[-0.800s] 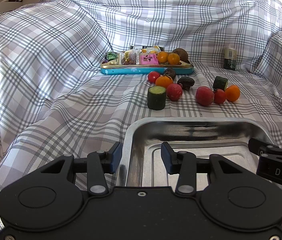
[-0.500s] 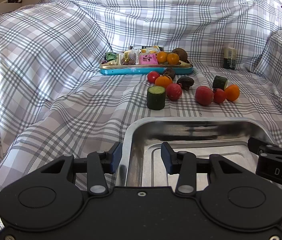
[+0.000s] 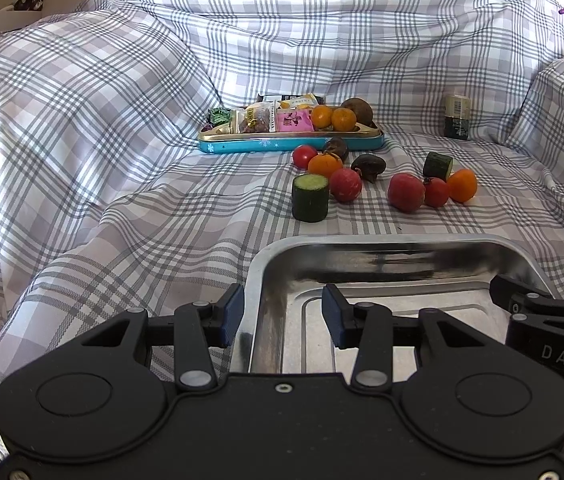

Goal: Organize fruits

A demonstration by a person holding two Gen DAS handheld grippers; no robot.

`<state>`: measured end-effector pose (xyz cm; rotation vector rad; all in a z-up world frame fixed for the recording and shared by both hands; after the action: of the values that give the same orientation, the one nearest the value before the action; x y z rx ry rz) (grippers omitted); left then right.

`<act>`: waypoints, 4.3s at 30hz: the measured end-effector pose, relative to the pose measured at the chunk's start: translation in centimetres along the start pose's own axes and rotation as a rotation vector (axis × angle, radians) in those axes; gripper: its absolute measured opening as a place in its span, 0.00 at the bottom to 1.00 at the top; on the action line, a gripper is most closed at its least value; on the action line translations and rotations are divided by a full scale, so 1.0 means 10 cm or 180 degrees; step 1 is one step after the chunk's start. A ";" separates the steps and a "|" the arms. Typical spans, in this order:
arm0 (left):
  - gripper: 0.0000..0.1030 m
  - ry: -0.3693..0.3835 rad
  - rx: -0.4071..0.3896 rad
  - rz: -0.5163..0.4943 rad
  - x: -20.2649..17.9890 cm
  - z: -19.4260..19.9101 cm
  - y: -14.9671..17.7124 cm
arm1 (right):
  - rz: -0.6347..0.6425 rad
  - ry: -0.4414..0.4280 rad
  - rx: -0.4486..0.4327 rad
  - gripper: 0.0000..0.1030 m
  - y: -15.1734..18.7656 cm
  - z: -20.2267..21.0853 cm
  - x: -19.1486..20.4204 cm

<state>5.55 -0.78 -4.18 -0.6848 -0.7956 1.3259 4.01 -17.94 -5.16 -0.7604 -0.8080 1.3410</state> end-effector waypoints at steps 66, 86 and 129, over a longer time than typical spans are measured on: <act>0.50 0.0351 0.0050 -0.0621 -0.15 -0.93 -0.65 | 0.0154 -0.0266 0.0130 0.47 -0.88 -1.24 -0.33; 0.55 0.0323 0.0103 -0.0061 0.03 -1.14 -0.70 | 0.0033 -0.0220 0.0229 0.48 -0.85 -1.44 -0.32; 0.54 0.0287 0.0340 -0.0778 0.02 -1.39 -0.71 | -0.0185 -0.0344 0.0380 0.39 -0.81 -1.58 -0.34</act>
<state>21.02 -1.35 -6.22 -0.5404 -0.7064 1.0998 21.48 -22.20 -6.80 -0.5707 -0.8213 1.3743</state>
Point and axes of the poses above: each gripper's, at about its wrist camera, not at the fingertips, and z roughly against the way its jaws point, x to its left, y to its underside, the point moved 7 cm from there along -z, roughly the way its jaws point, and after that the axes turned 6 degrees about -z, right-handed, at the moved point
